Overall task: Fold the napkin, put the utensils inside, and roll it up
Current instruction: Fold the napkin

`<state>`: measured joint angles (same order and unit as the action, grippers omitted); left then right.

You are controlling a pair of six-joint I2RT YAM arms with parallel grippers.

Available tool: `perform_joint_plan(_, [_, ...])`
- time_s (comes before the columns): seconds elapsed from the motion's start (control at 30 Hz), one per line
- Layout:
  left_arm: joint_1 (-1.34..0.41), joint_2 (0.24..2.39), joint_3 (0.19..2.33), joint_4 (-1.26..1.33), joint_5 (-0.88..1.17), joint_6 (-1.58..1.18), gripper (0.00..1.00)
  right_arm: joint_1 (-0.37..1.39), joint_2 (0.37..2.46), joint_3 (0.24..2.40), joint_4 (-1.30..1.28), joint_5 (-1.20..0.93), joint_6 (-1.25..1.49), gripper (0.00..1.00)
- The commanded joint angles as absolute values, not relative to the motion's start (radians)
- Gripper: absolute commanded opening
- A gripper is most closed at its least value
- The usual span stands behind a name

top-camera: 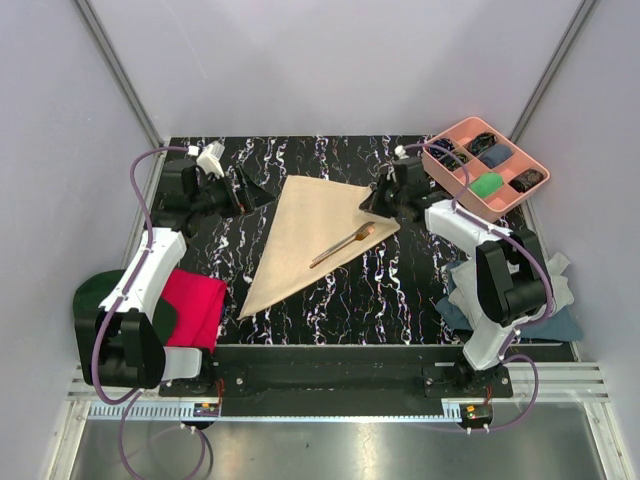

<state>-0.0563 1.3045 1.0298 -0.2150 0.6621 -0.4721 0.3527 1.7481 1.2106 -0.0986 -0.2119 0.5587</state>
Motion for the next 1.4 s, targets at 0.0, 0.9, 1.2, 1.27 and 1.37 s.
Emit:
perform_joint_plan(0.0, [-0.064, 1.278, 1.026, -0.166, 0.696, -0.477, 0.98, 0.408, 1.678, 1.18, -0.032, -0.222, 0.617, 0.0])
perform_joint_plan(0.9, [-0.071, 1.259, 1.028, -0.164, 0.693, -0.476, 0.98, 0.627, 1.764, 1.21, -0.011, -0.247, 0.712, 0.0])
perform_joint_plan(1.2, [-0.072, 1.259, 1.026, -0.163, 0.693, -0.476, 0.98, 0.661, 1.772, 1.218, 0.023, -0.252, 0.721, 0.0])
perform_joint_plan(1.27, [-0.072, 1.261, 1.025, -0.166, 0.692, -0.476, 0.98, 0.667, 1.772, 1.216, 0.031, -0.255, 0.723, 0.0])
perform_joint_plan(1.37, [-0.072, 1.259, 1.025, -0.166, 0.693, -0.476, 0.98, 0.678, 1.767, 1.21, 0.049, -0.259, 0.721, 0.0])
